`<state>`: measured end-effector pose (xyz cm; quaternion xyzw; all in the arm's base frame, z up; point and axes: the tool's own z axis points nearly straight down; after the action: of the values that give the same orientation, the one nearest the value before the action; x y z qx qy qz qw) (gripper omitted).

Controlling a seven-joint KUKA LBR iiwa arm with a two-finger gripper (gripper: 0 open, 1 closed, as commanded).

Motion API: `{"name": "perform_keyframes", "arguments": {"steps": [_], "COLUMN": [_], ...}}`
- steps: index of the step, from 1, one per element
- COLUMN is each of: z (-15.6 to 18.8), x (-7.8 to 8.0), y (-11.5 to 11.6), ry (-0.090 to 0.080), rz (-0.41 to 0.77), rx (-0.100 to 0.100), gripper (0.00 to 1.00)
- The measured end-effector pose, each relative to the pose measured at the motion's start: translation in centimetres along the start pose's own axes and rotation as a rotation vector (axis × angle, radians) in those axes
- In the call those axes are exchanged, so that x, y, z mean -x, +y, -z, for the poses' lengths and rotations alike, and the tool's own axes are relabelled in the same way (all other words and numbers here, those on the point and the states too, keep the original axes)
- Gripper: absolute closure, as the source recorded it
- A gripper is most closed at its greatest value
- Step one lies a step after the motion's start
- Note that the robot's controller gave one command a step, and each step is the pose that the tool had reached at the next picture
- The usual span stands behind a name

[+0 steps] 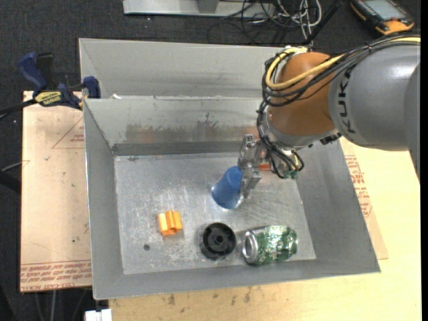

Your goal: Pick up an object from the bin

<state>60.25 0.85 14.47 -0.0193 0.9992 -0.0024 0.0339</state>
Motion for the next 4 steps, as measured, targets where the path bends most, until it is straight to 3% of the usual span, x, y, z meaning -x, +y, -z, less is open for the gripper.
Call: {"name": "perform_keyframes", "arguments": {"steps": [4], "z": [0.00], "x": [0.00], "y": [0.00], "ry": [0.000], "rz": [0.000], "rx": [0.000], "gripper": [1.00]}}
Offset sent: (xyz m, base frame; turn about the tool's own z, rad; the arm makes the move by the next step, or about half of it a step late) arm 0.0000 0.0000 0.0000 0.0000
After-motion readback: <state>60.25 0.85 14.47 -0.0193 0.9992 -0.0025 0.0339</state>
